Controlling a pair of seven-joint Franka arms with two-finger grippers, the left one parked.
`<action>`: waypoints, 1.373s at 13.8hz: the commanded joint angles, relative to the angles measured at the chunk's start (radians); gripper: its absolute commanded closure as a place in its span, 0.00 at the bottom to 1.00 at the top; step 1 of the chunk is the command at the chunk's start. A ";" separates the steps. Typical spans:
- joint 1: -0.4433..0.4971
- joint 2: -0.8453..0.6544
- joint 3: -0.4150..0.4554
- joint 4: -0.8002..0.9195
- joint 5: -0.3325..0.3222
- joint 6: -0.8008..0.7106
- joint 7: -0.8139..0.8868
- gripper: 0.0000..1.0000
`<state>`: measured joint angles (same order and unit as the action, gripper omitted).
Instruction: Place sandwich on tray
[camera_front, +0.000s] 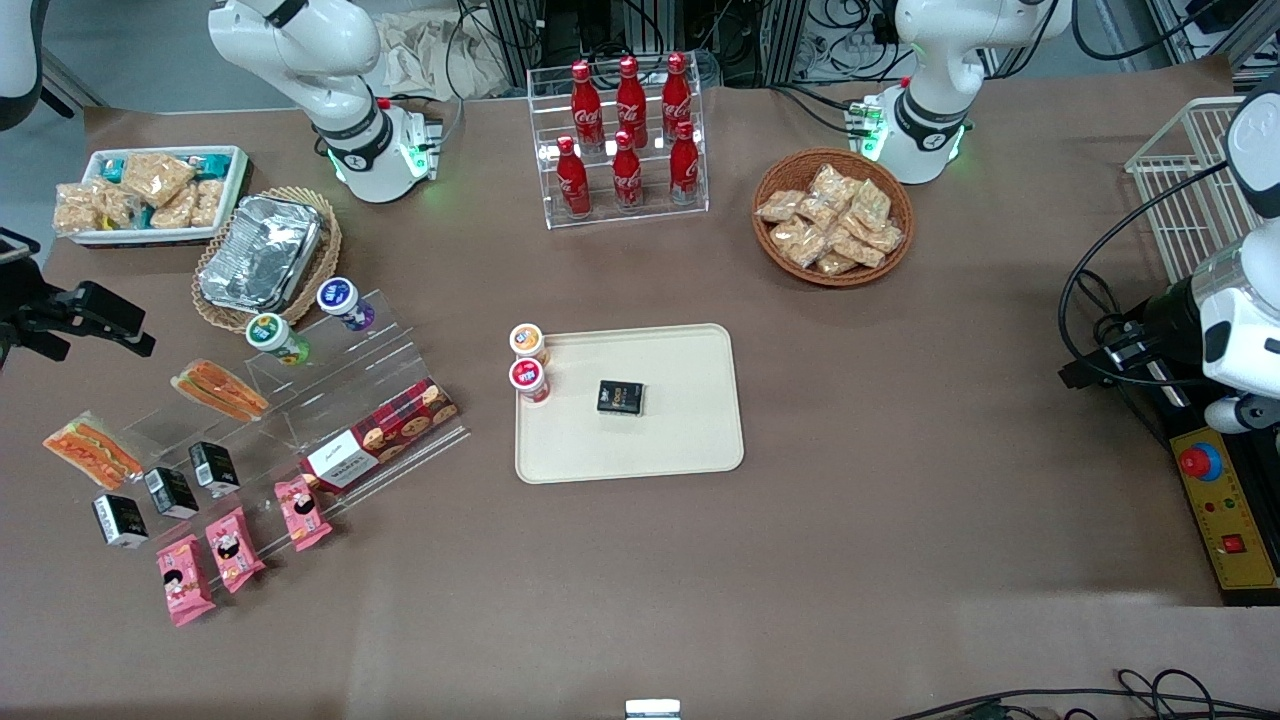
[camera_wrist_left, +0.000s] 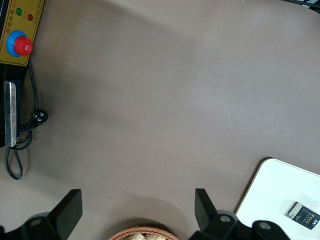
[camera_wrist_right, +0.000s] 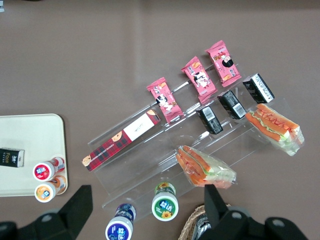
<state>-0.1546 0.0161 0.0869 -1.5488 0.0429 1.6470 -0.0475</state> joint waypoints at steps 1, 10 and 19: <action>-0.010 -0.002 0.007 0.003 -0.015 -0.013 -0.006 0.01; -0.005 -0.001 -0.027 0.001 -0.015 -0.052 -0.020 0.01; -0.014 0.036 -0.074 -0.001 -0.101 -0.021 -0.222 0.01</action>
<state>-0.1552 0.0351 0.0317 -1.5506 -0.0476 1.6123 -0.2100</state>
